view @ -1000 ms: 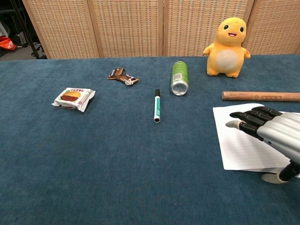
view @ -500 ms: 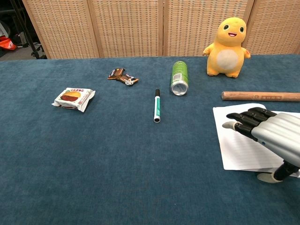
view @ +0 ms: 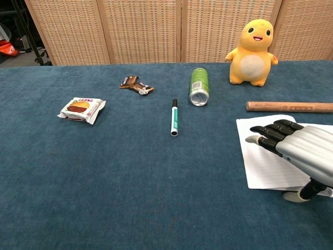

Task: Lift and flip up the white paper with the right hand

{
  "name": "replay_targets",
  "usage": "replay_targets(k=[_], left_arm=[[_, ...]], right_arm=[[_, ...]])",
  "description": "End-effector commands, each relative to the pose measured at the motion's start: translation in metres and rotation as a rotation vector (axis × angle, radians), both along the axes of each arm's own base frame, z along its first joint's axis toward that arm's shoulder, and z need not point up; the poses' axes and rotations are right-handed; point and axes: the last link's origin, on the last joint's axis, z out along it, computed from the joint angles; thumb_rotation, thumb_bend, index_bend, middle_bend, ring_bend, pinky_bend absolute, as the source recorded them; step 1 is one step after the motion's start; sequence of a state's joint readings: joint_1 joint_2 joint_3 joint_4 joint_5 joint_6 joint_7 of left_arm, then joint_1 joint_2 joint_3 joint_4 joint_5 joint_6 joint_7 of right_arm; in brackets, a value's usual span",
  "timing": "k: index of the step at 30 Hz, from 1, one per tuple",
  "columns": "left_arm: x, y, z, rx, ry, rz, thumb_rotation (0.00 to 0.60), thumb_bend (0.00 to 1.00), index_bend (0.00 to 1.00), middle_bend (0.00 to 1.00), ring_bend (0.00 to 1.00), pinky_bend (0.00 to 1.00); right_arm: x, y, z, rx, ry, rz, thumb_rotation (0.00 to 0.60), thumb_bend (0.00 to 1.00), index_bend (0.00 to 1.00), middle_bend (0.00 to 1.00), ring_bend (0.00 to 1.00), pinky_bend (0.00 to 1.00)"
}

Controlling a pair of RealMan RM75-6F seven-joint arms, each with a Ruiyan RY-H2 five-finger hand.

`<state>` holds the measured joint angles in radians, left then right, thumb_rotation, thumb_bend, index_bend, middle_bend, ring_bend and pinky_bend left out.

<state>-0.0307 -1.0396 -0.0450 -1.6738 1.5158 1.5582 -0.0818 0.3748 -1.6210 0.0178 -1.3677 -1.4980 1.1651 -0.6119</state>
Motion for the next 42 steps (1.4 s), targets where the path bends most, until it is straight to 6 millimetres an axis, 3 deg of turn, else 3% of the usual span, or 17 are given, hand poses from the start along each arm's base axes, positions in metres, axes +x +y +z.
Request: replay_targets(k=[1, 5, 14, 24, 32, 42], left_arm=[[0.0, 0.0, 0.0, 0.001, -0.002, 0.0, 0.6, 0.0, 0.0, 0.0, 0.0, 0.0], [0.0, 0.0, 0.0, 0.002, -0.003, 0.0, 0.6, 0.0, 0.0, 0.0, 0.0, 0.0], [0.0, -0.001, 0.001, 0.001, -0.005, -0.001, 0.6, 0.0, 0.0, 0.0, 0.0, 0.0], [0.0, -0.001, 0.001, 0.001, -0.009, -0.003, 0.6, 0.0, 0.0, 0.0, 0.0, 0.0], [-0.001, -0.002, 0.002, -0.005, -0.018, -0.005, 0.6, 0.0, 0.0, 0.0, 0.0, 0.0], [0.0, -0.005, 0.002, -0.016, -0.023, -0.019, 0.6, 0.0, 0.0, 0.0, 0.0, 0.0]], right_arm=[[0.001, -0.002, 0.0, -0.014, -0.012, 0.005, 0.6, 0.52, 0.0, 0.0, 0.0, 0.0], [0.0, -0.002, 0.001, -0.022, -0.031, 0.004, 0.6, 0.68, 0.0, 0.0, 0.0, 0.0], [-0.003, -0.003, 0.004, -0.031, -0.044, -0.015, 0.6, 0.86, 0.0, 0.0, 0.0, 0.04], [-0.007, -0.001, 0.005, -0.025, -0.145, -0.091, 0.6, 0.88, 0.0, 0.0, 0.0, 0.05], [-0.011, 0.006, 0.015, -0.033, -0.427, -0.259, 0.6, 0.95, 0.0, 0.0, 0.0, 0.05], [-0.039, 0.008, 0.035, -0.081, -0.761, -0.456, 0.6, 1.0, 0.0, 0.0, 0.0, 0.05]])
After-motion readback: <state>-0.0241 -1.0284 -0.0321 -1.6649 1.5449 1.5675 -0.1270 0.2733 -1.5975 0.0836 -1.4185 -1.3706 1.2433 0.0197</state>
